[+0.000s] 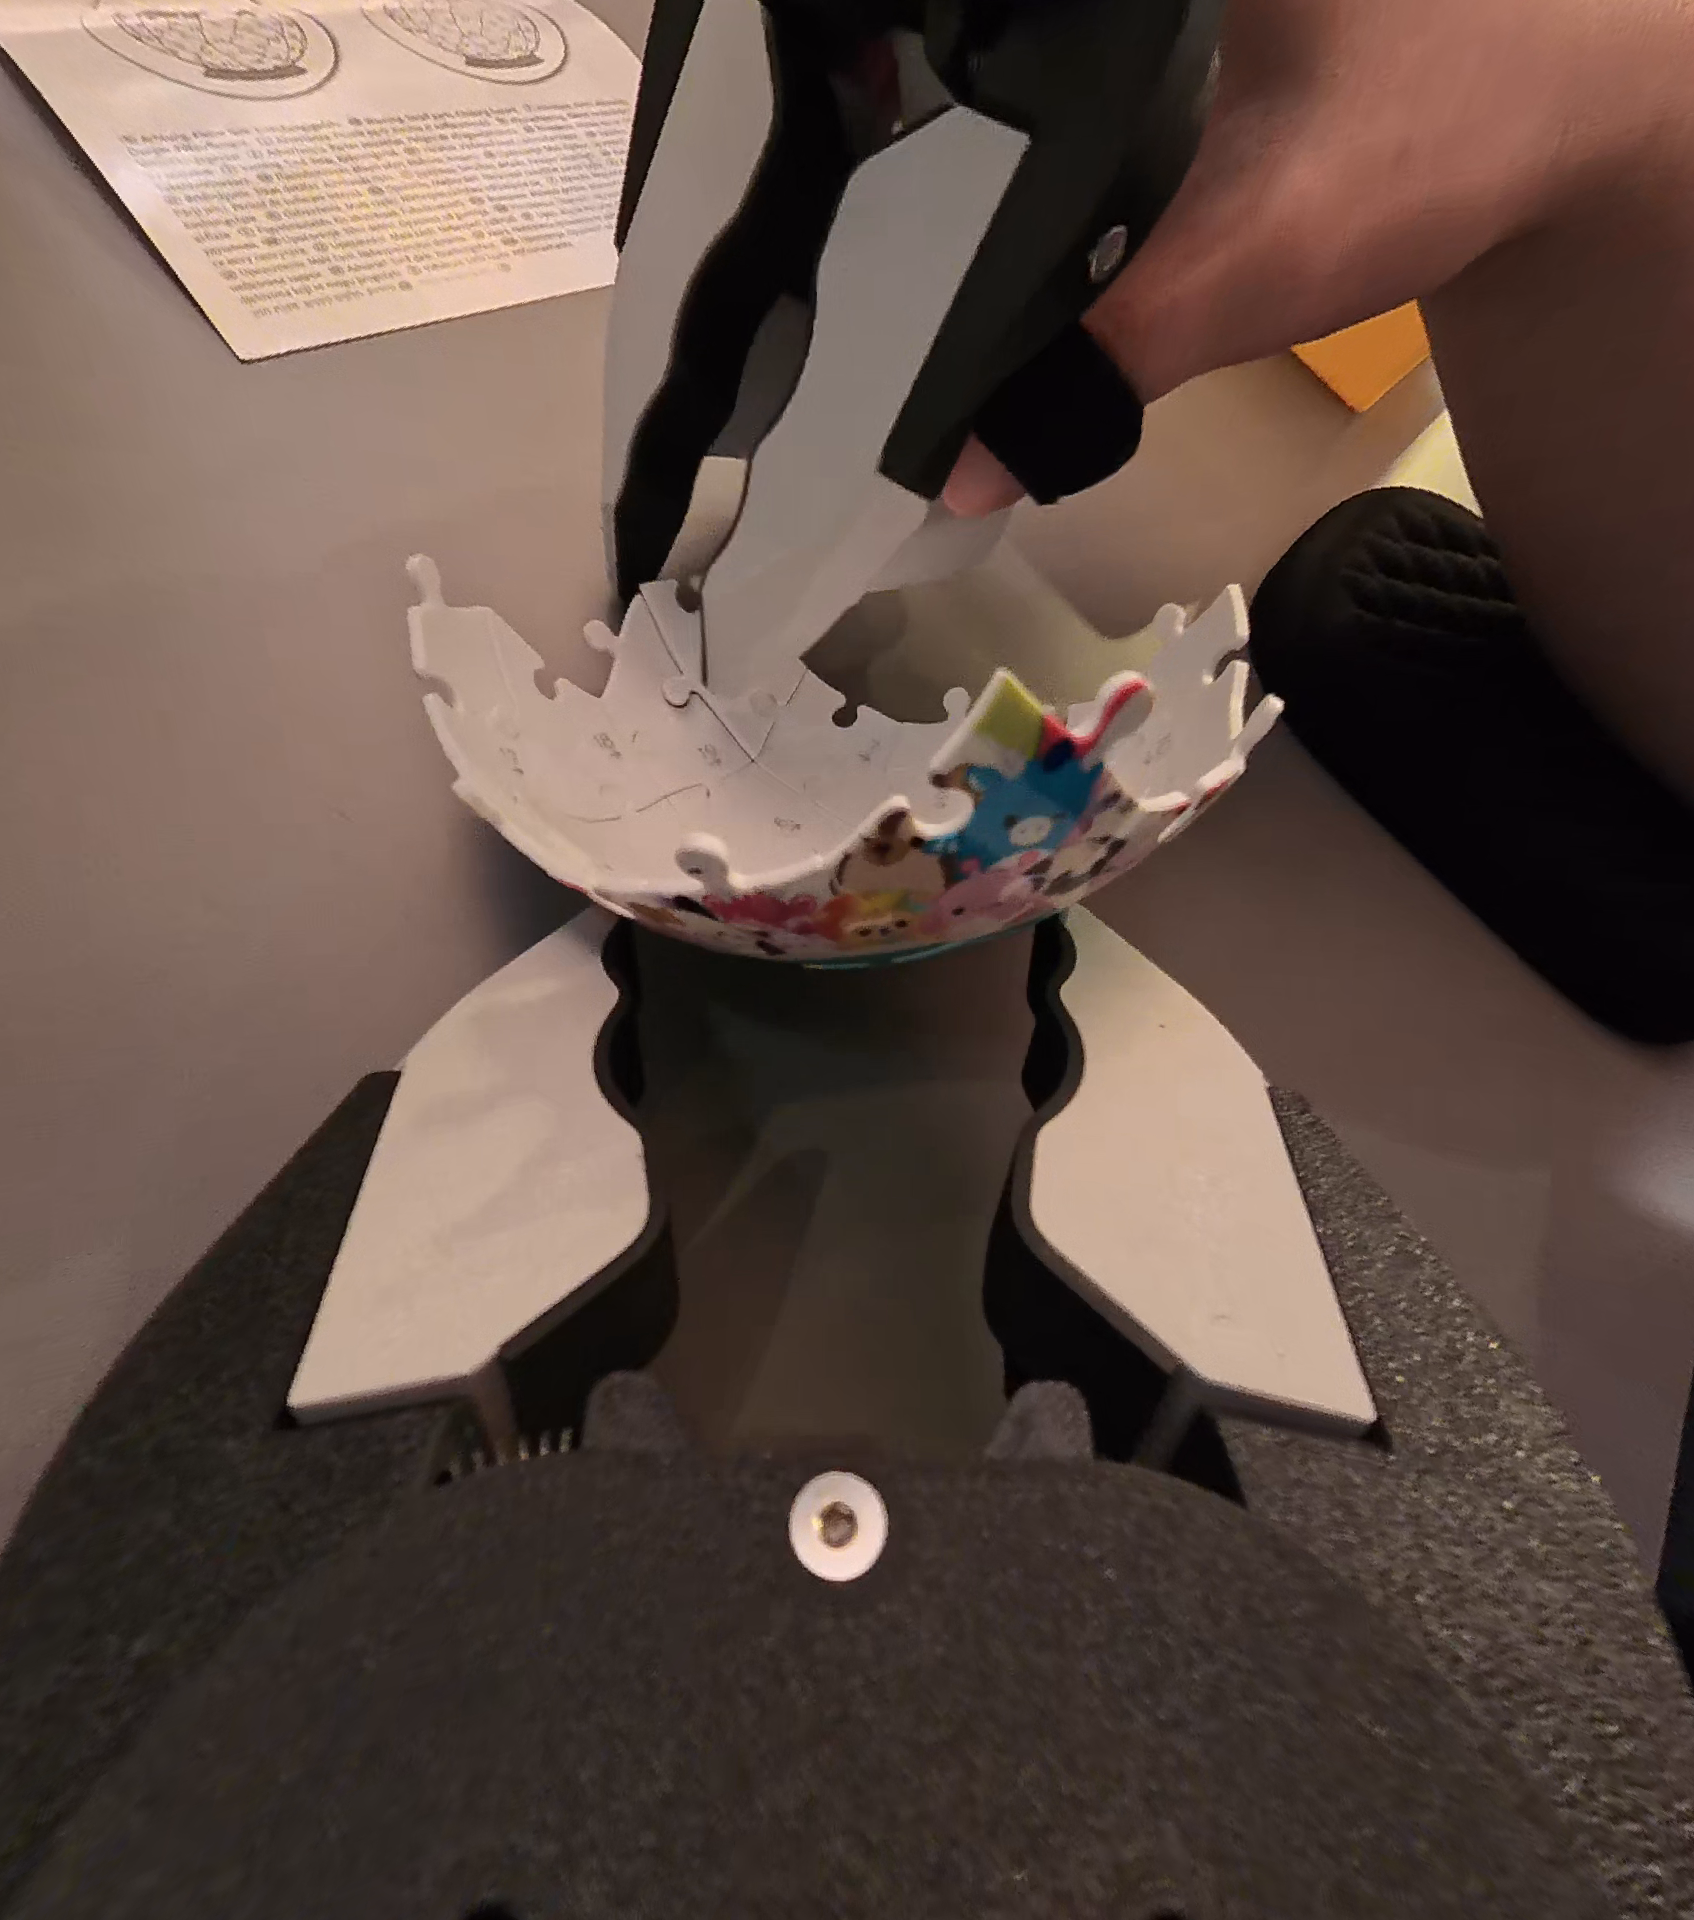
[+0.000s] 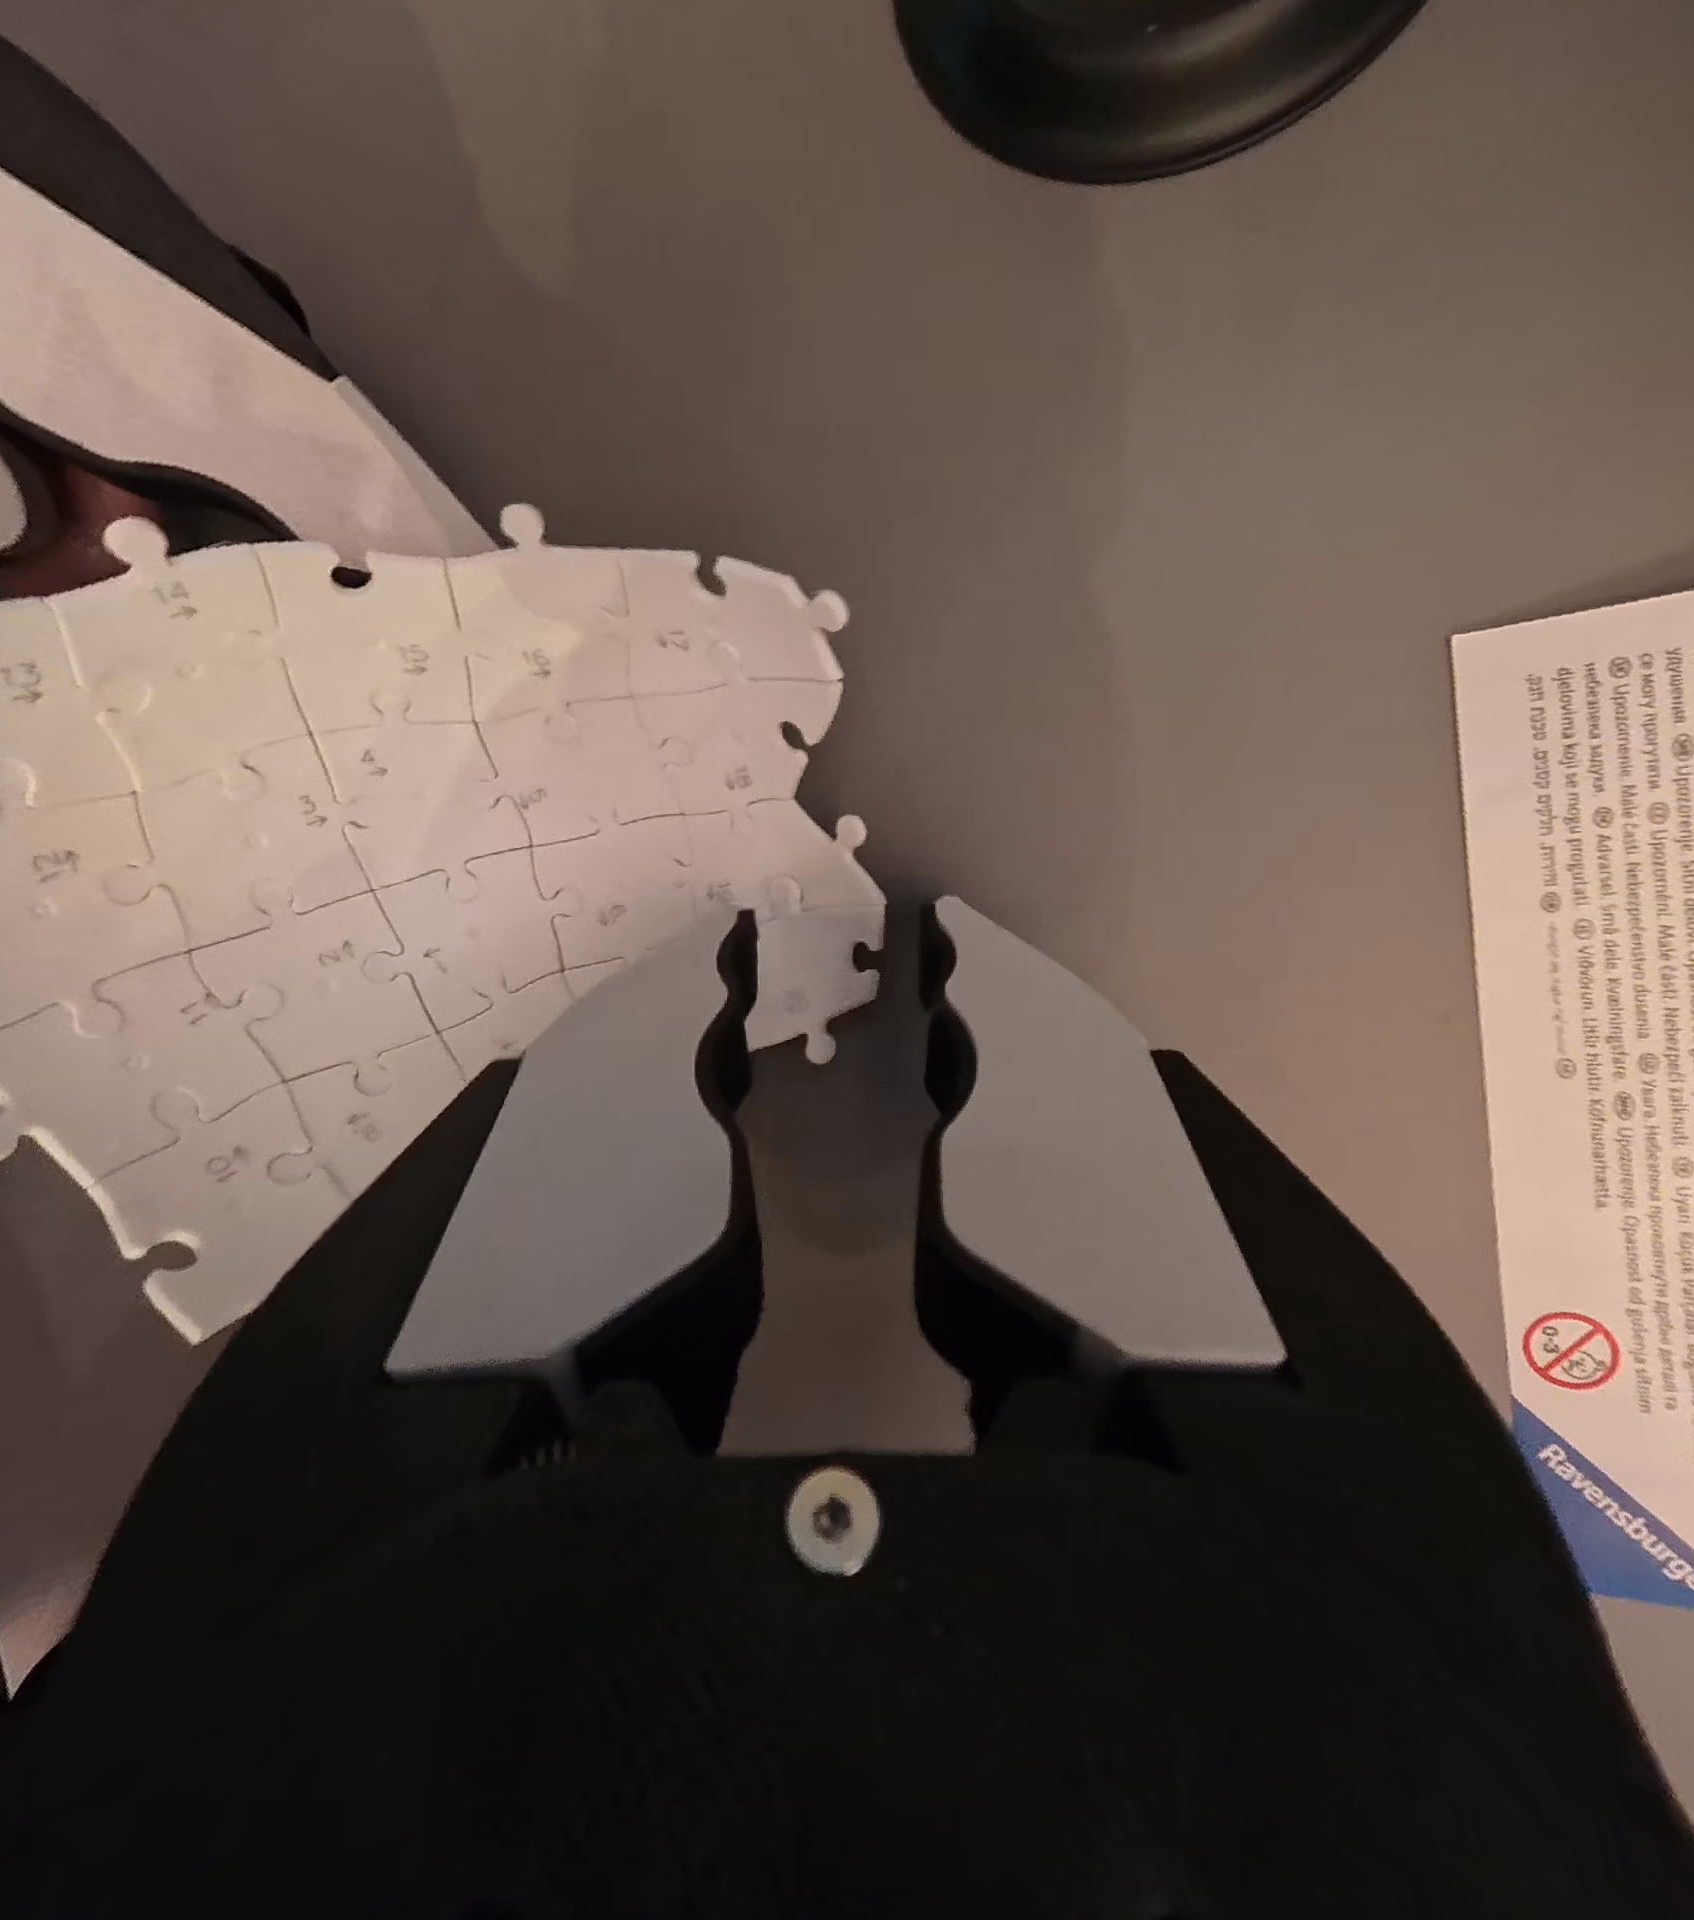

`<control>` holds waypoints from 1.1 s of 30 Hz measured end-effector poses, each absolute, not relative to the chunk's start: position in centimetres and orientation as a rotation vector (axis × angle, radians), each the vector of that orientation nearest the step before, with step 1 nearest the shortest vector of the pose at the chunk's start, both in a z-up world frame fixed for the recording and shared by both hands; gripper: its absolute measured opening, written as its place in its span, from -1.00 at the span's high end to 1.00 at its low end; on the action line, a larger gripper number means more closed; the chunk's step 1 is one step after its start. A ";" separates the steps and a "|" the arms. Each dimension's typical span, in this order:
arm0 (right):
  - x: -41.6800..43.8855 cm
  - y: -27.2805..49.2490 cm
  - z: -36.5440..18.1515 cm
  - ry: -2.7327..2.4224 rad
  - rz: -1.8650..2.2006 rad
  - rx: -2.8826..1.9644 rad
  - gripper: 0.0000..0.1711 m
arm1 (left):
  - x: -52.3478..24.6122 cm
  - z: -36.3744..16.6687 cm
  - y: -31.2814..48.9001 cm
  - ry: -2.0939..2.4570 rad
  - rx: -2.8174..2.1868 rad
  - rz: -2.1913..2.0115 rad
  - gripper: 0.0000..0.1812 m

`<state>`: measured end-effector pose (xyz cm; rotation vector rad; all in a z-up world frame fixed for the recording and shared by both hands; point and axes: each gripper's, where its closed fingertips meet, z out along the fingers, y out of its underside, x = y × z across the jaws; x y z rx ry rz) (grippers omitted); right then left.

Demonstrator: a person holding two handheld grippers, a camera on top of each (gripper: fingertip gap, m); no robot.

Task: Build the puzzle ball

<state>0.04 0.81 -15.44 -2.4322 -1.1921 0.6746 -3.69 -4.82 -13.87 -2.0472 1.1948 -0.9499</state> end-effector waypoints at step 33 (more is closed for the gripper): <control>0.9 0.9 -15.8 -1.306 0.462 -2.415 0.65 | -2.7 -13.5 -4.5 1.179 -2.043 -0.979 0.21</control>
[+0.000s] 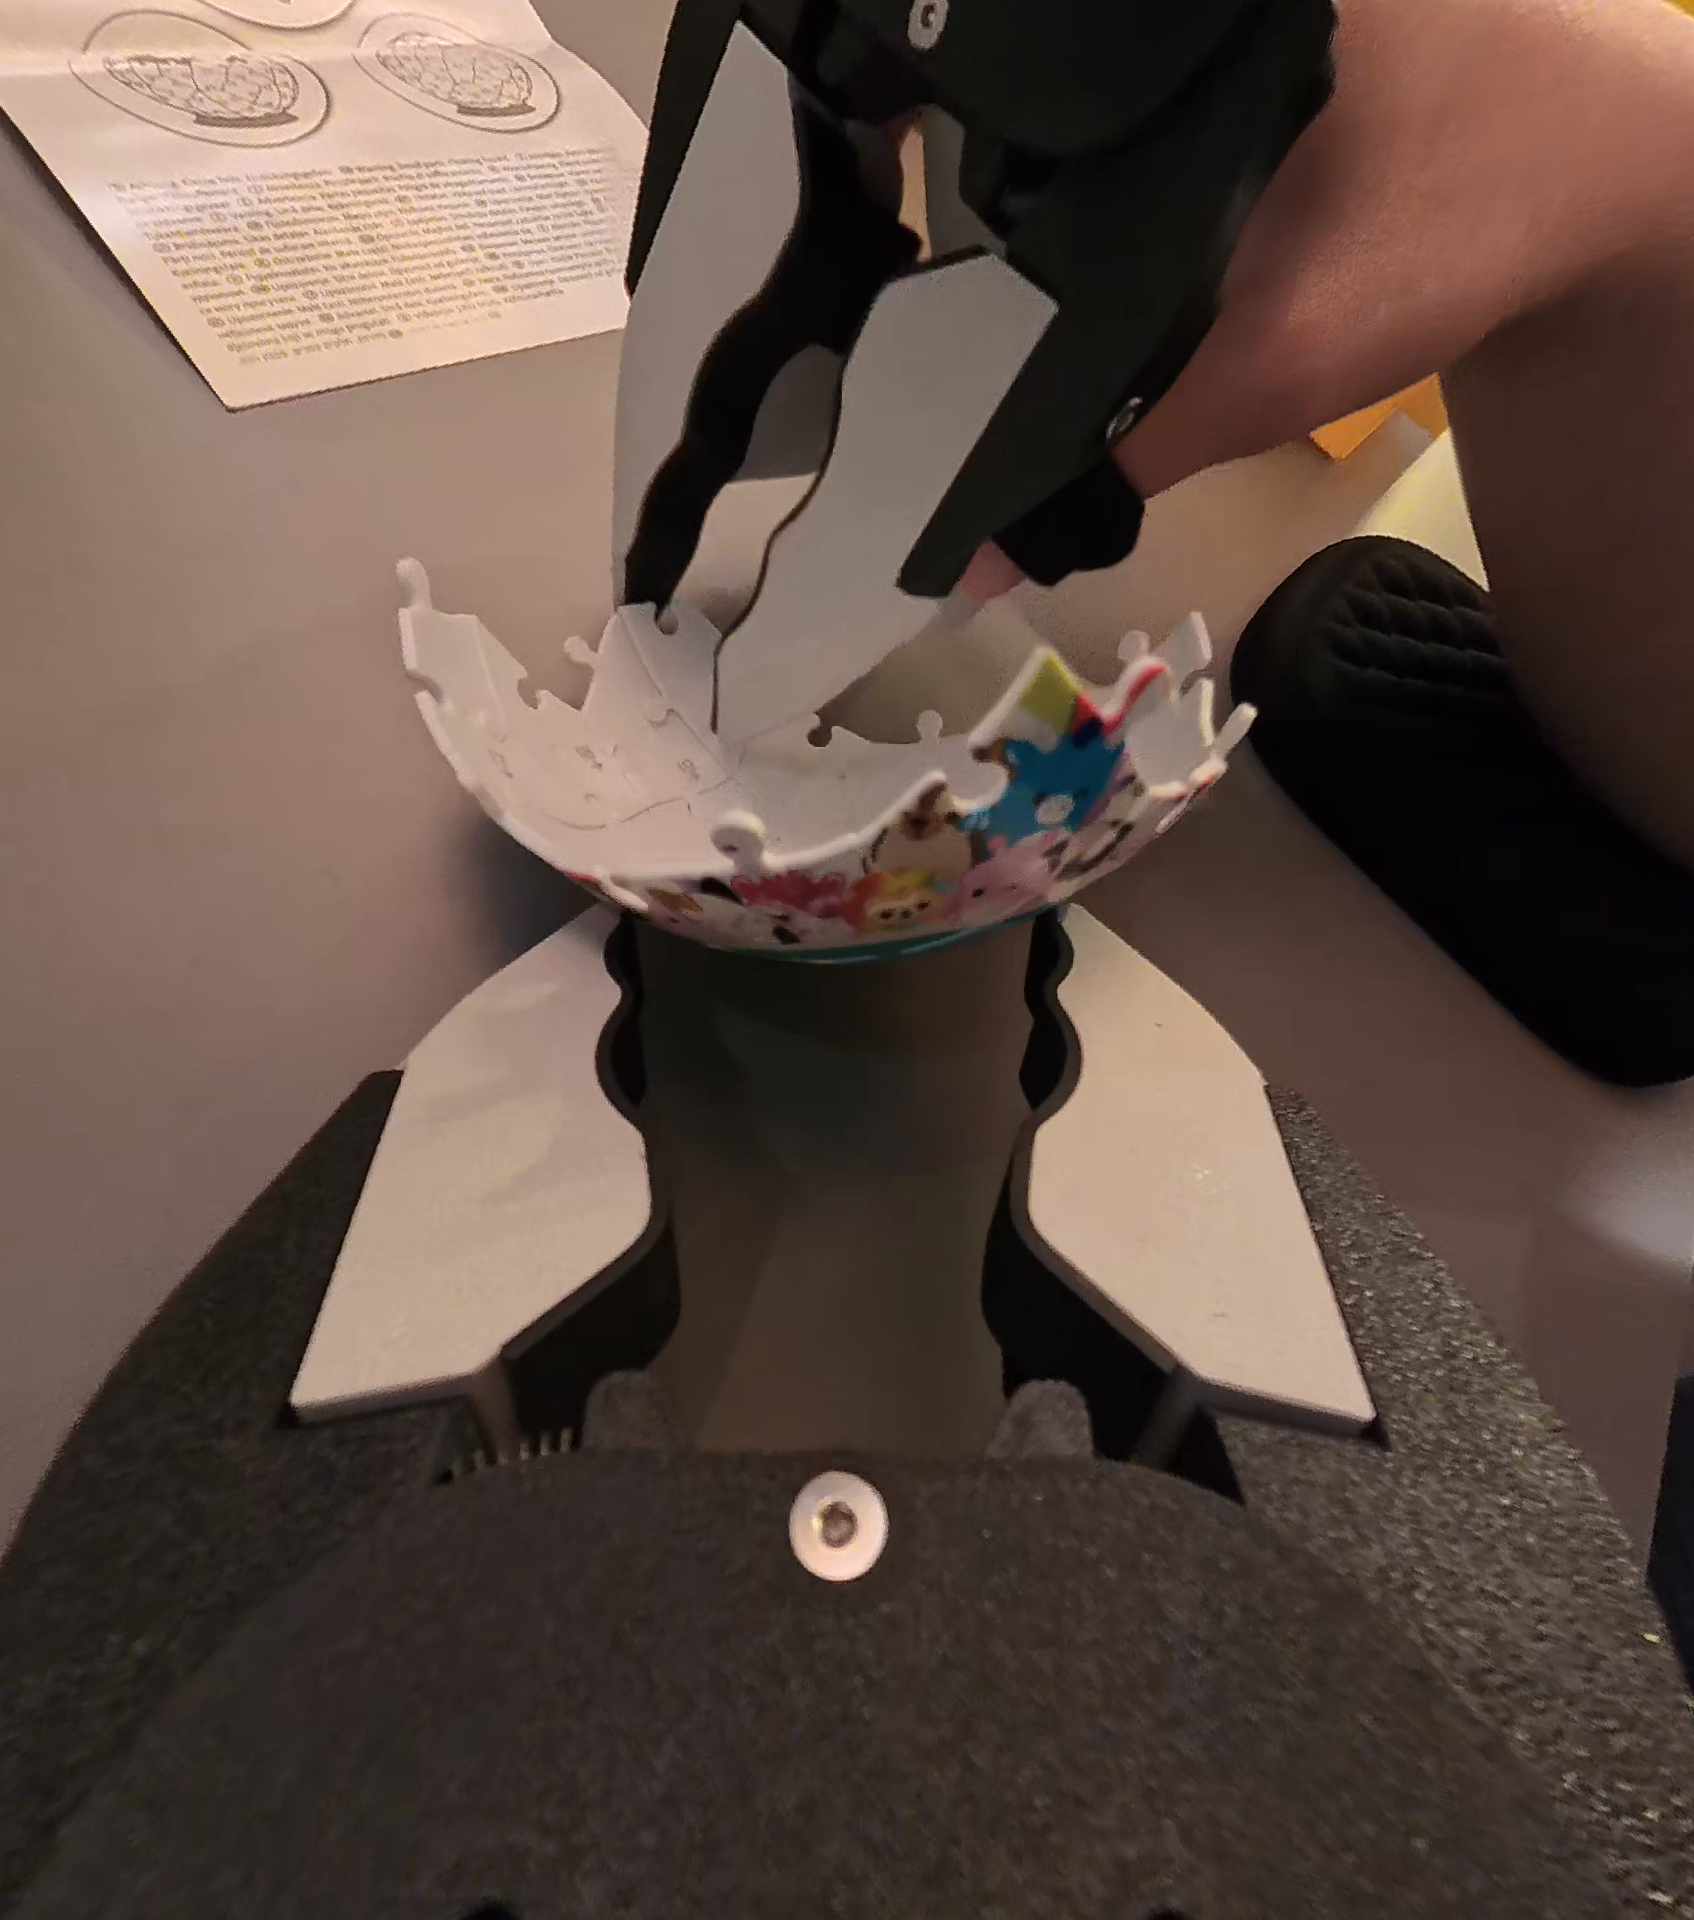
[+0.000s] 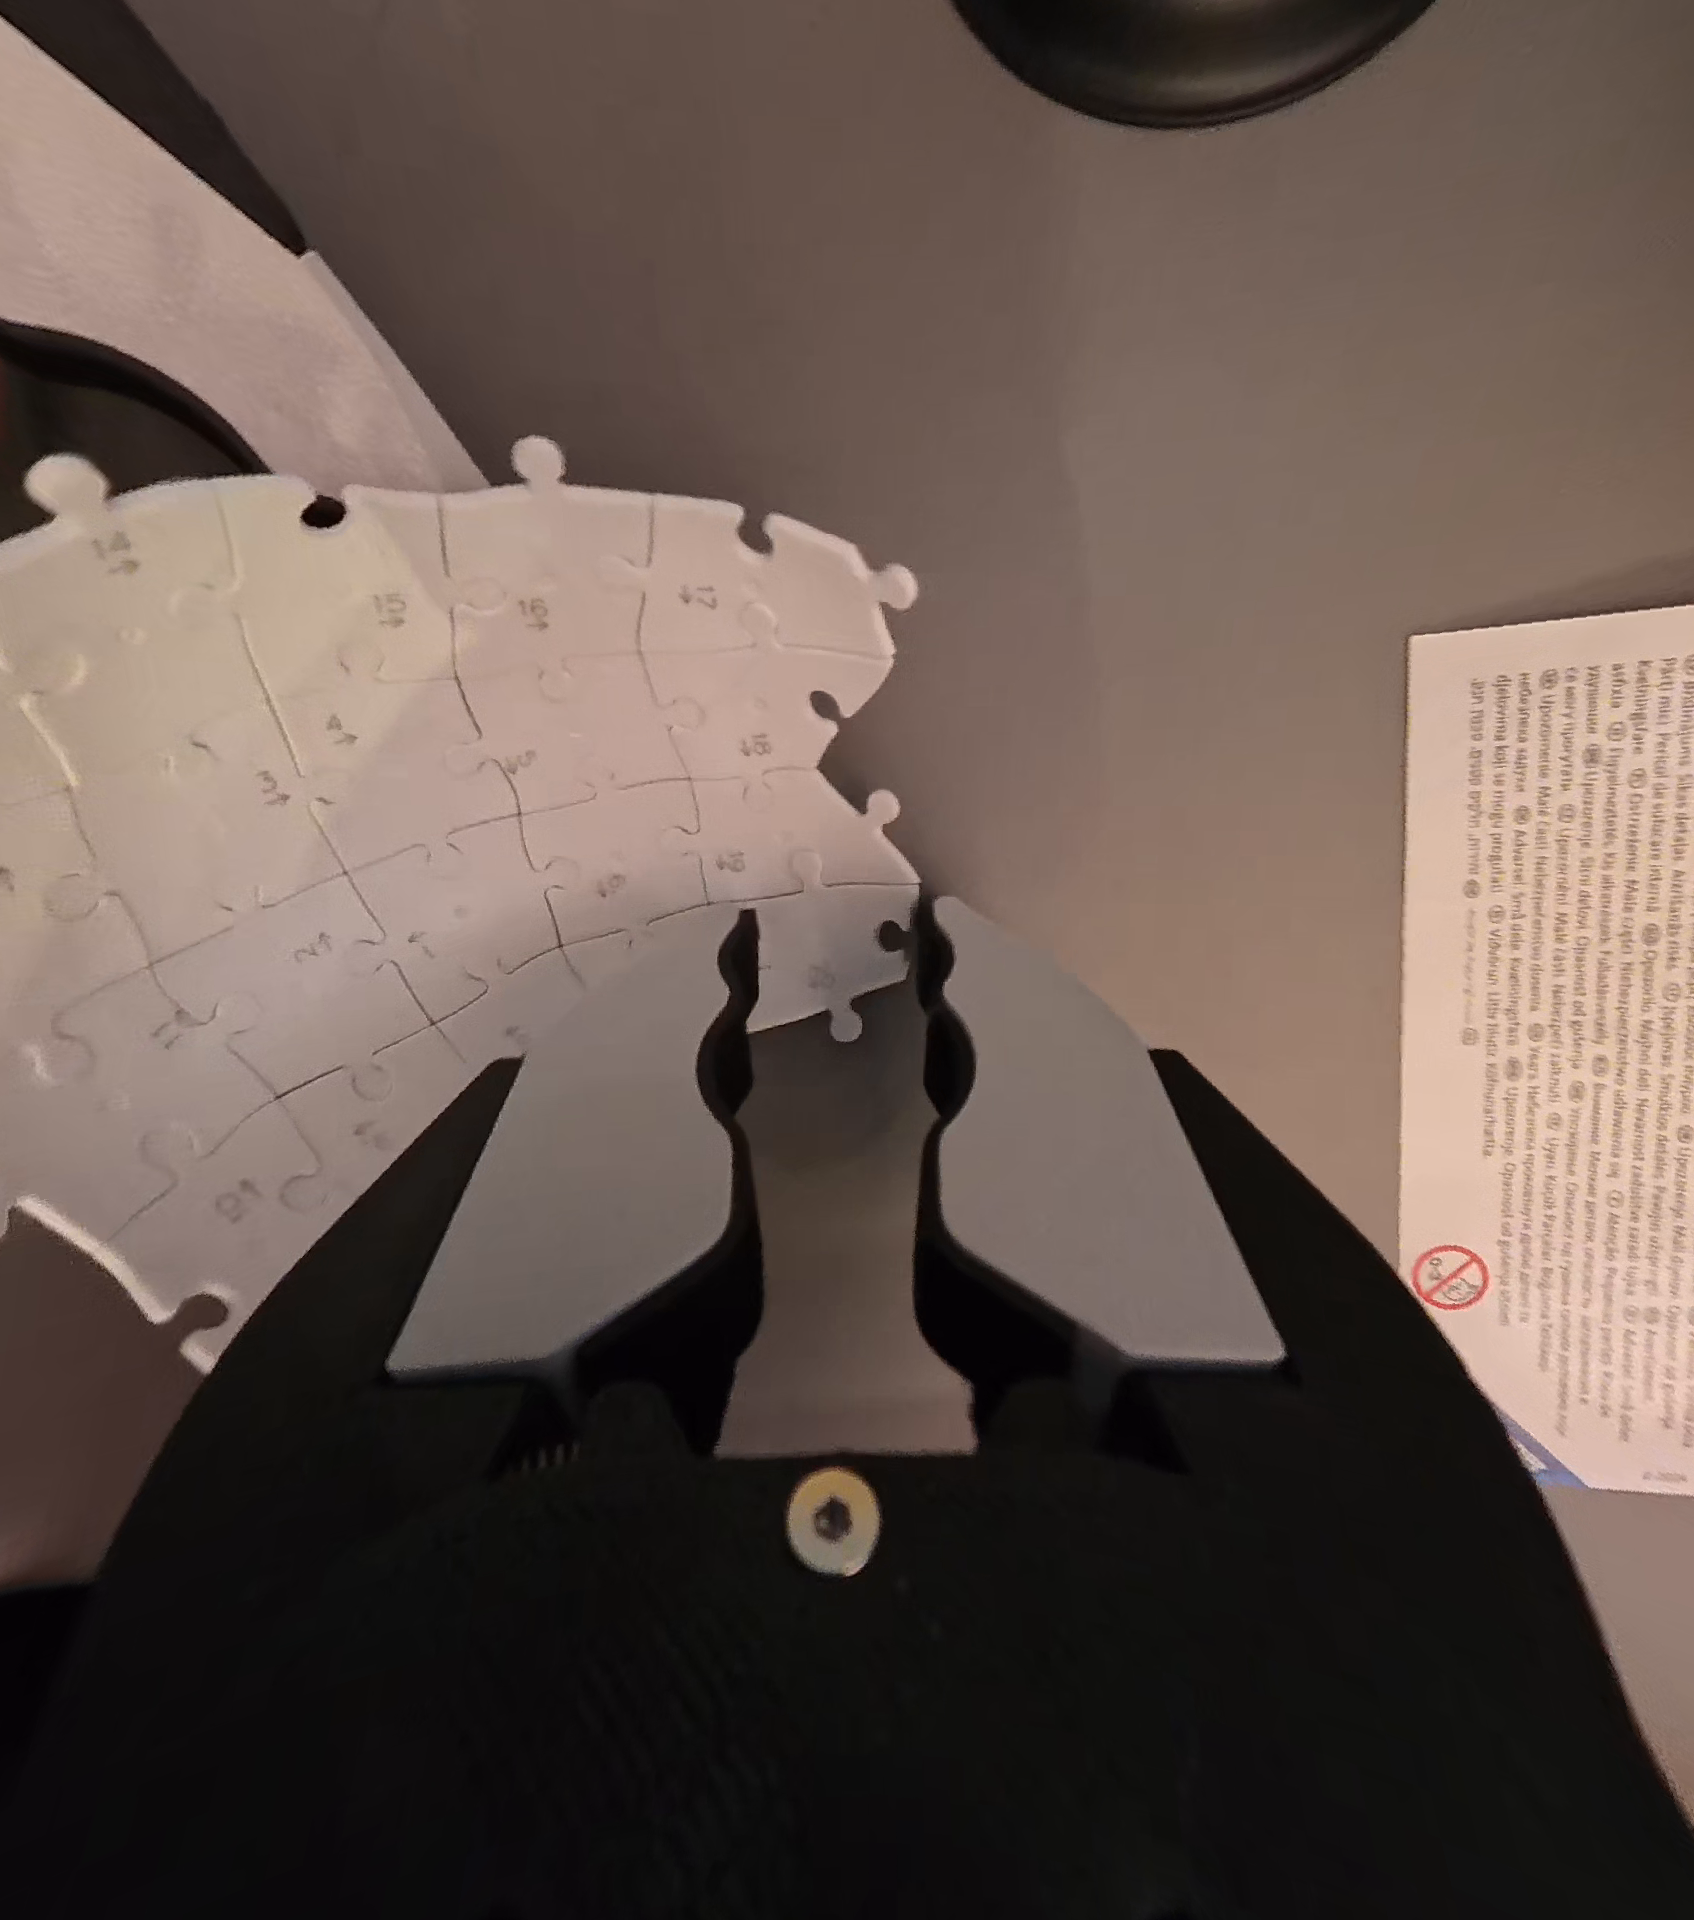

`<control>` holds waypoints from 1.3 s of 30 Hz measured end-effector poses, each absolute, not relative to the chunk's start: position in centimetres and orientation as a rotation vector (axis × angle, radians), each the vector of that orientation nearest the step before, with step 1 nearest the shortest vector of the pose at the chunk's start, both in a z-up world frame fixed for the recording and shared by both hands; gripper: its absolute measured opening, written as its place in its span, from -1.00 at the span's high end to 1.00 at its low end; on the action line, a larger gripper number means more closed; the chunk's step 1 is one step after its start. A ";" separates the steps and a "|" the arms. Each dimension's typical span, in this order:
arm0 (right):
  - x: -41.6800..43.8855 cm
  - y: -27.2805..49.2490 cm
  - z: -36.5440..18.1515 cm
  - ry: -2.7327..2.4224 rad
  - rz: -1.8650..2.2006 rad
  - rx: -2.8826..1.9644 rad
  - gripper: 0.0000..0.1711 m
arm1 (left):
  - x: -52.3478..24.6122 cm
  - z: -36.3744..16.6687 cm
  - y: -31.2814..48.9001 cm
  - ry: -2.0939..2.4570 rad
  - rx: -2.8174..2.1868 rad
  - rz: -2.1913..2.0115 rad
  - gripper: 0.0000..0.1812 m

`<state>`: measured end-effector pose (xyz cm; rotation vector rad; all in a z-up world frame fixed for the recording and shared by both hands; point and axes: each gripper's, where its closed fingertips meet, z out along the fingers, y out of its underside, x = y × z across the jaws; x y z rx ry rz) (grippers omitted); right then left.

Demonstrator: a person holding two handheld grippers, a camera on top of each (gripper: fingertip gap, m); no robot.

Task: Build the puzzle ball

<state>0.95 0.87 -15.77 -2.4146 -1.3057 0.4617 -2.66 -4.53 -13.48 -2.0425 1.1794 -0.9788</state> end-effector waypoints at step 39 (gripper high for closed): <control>1.2 2.7 -15.7 -0.782 0.513 -2.753 0.78 | -2.5 -13.6 -4.0 1.175 -2.059 -1.011 0.25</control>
